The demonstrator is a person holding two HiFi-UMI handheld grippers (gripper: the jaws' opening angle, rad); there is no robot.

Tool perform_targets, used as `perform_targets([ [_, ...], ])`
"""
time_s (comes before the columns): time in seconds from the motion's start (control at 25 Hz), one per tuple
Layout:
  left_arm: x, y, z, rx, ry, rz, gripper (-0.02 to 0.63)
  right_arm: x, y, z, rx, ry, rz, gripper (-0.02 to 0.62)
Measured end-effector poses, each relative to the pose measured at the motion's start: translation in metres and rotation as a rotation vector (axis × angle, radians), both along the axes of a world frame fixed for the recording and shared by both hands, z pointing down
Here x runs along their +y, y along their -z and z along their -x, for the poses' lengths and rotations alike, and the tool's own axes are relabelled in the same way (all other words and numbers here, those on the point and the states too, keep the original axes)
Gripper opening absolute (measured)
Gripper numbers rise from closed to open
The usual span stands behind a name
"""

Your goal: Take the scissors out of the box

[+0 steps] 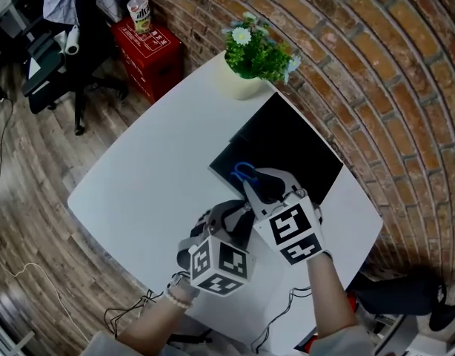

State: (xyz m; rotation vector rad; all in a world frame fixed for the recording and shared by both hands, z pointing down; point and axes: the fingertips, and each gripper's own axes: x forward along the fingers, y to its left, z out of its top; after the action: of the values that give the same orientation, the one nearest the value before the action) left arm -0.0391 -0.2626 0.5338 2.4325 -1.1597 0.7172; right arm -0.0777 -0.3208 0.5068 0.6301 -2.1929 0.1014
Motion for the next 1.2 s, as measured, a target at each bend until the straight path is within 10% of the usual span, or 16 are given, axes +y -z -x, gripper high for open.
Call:
perform_targets([
  [1.2,0.020,0.000,0.017,-0.010,-0.015,-0.006,0.084,0.009,-0.033,0.027,0.086,0.179,0.183,0.048],
])
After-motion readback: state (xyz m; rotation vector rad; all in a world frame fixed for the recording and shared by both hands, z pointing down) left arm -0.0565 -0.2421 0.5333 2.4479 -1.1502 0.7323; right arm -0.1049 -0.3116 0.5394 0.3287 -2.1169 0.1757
